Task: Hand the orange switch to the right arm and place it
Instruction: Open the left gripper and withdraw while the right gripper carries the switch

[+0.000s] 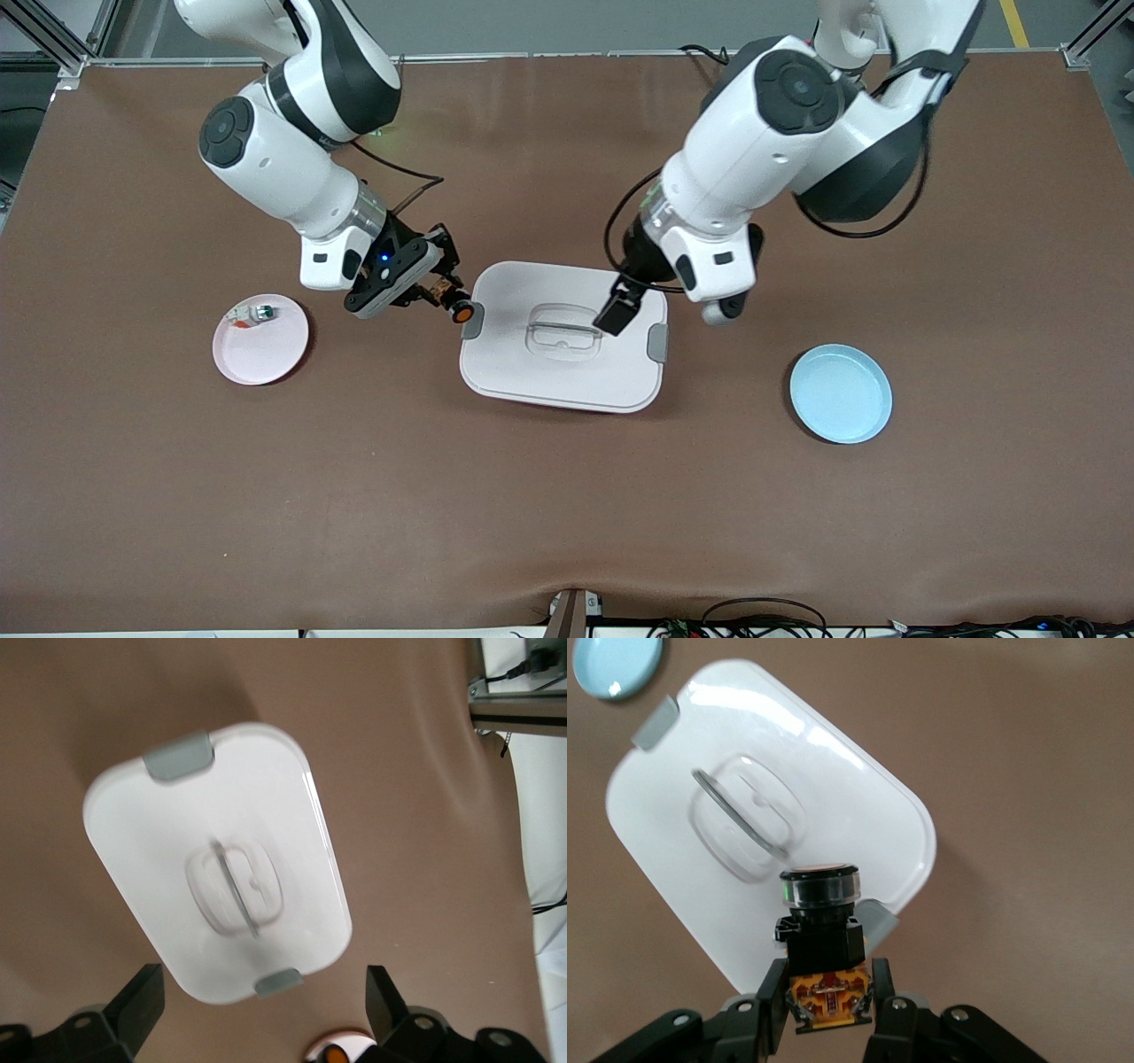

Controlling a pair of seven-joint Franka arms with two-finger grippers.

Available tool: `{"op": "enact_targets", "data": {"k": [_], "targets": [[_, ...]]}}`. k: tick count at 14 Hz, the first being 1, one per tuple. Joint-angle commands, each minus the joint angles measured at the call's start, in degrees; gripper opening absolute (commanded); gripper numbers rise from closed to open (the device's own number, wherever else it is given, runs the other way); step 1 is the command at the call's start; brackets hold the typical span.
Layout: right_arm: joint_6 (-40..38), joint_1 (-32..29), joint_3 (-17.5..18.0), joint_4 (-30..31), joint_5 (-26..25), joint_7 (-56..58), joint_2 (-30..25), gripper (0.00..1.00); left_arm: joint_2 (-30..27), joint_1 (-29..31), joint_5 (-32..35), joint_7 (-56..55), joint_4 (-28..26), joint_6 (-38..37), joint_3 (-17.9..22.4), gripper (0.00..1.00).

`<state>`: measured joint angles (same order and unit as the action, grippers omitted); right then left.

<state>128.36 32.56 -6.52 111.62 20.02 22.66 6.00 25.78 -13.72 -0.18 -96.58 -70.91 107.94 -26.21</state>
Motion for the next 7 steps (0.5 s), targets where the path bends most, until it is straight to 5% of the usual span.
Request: {"op": "enact_targets", "data": {"k": [1, 7], "targets": [[-2.1, -2.5, 0.5, 0.3, -4.9, 8.2, -0.7, 0.0, -2.6, 3.1, 3.5, 10.1, -1.0, -5.7, 0.0, 1.0], [-3.8, -10.5, 0.5, 4.2, -7.2, 33.8, -1.5, 0.0, -6.8, 10.5, 12.9, 37.1, -2.3, -18.6, 0.1, 1.0]]}}
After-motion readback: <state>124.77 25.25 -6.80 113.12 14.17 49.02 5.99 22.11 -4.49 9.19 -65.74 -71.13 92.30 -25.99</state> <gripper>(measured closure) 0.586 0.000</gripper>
